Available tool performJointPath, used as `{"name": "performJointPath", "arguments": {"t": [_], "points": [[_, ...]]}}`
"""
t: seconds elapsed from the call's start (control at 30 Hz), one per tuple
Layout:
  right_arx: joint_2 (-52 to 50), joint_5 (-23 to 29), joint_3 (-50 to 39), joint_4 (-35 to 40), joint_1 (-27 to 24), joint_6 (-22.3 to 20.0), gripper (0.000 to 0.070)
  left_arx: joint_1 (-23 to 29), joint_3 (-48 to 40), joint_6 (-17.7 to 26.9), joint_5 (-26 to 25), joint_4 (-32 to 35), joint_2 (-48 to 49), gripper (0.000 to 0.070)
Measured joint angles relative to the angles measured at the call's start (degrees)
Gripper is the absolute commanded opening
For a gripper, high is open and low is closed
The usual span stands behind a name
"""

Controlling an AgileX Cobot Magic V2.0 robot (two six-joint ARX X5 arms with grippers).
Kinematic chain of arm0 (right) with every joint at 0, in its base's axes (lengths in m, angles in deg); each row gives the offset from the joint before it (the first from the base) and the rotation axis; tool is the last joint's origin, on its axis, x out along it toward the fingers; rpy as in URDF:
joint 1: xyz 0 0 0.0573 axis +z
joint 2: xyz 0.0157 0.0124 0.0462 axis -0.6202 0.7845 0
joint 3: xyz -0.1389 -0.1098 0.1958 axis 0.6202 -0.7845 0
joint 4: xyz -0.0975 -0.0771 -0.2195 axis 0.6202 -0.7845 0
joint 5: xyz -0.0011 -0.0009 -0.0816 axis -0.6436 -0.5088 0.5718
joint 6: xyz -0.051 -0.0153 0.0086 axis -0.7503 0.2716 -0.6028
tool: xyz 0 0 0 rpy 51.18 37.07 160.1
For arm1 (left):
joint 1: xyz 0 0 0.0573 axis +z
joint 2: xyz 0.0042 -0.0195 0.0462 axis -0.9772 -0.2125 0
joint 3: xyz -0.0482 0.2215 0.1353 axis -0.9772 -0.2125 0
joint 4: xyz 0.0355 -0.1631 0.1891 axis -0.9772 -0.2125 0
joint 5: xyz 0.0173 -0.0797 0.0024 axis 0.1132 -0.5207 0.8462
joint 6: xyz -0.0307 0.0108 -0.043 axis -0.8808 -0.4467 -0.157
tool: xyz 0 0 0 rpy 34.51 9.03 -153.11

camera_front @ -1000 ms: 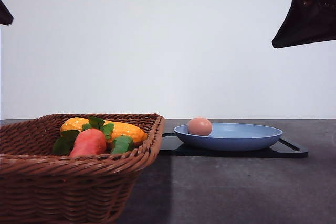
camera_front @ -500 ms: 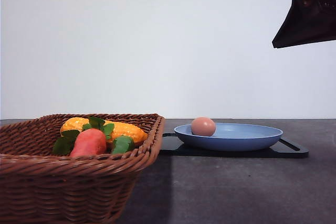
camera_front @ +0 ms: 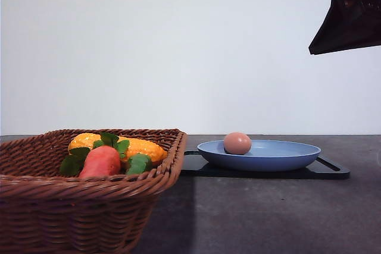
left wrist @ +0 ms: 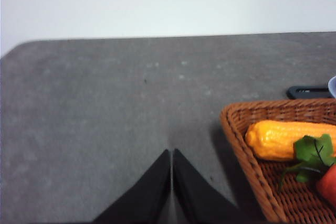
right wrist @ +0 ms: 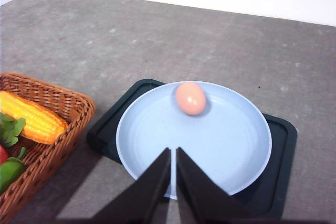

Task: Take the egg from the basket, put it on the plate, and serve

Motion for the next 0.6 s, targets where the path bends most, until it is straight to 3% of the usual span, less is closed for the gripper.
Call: {"name": "performJointPath", "arguments": {"t": [0.6], "points": [[0.0, 0.0, 0.0, 0.0, 0.0, 0.0, 0.0000, 0.0, -5.1, -5.6, 0.0, 4.5, 0.0, 0.0000]]}}
